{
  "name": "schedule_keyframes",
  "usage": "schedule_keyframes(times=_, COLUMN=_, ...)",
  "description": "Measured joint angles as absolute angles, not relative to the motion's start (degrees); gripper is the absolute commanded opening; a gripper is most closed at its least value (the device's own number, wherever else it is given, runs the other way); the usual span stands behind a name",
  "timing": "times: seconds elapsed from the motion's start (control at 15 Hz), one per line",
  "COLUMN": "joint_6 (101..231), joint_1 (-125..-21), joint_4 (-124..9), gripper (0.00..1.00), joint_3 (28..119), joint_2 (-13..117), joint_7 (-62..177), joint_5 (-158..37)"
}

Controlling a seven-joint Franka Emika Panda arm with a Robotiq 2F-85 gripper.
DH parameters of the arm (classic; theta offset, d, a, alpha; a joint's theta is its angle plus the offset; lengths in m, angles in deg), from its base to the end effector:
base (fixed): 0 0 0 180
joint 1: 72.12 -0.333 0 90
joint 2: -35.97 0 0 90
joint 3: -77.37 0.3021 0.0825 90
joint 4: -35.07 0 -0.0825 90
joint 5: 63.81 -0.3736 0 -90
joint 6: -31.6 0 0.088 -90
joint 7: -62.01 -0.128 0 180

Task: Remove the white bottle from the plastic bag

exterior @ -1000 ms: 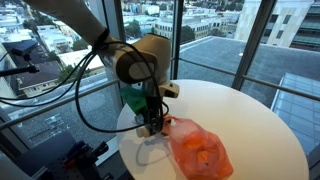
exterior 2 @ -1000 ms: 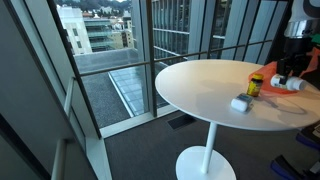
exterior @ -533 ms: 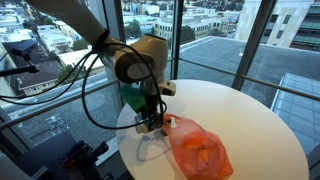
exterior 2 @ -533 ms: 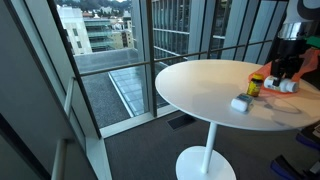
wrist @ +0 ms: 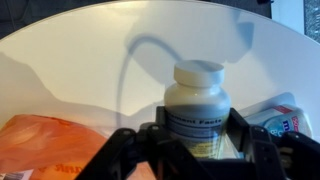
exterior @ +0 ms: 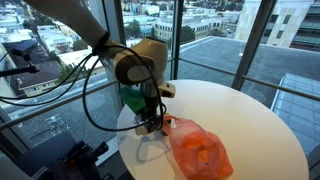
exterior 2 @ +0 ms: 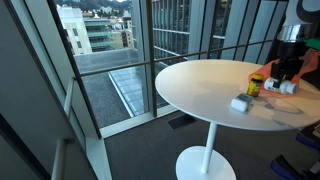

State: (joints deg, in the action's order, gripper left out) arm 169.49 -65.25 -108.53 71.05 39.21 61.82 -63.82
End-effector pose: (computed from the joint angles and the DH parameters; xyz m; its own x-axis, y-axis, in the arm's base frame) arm 0.4282 -0.1010 0.2223 0.9608 -0.2295 -0.1552 -0.2313 -0.9729 0.0066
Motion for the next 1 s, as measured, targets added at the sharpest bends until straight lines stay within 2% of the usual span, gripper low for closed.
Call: schedule_keyframes(times=1.0, joint_6=179.63, joint_1=-66.94, joint_4=-107.94, gripper=0.36, joint_3=73.25, joint_2=45.85, joint_7=63.36, joint_5=-63.32)
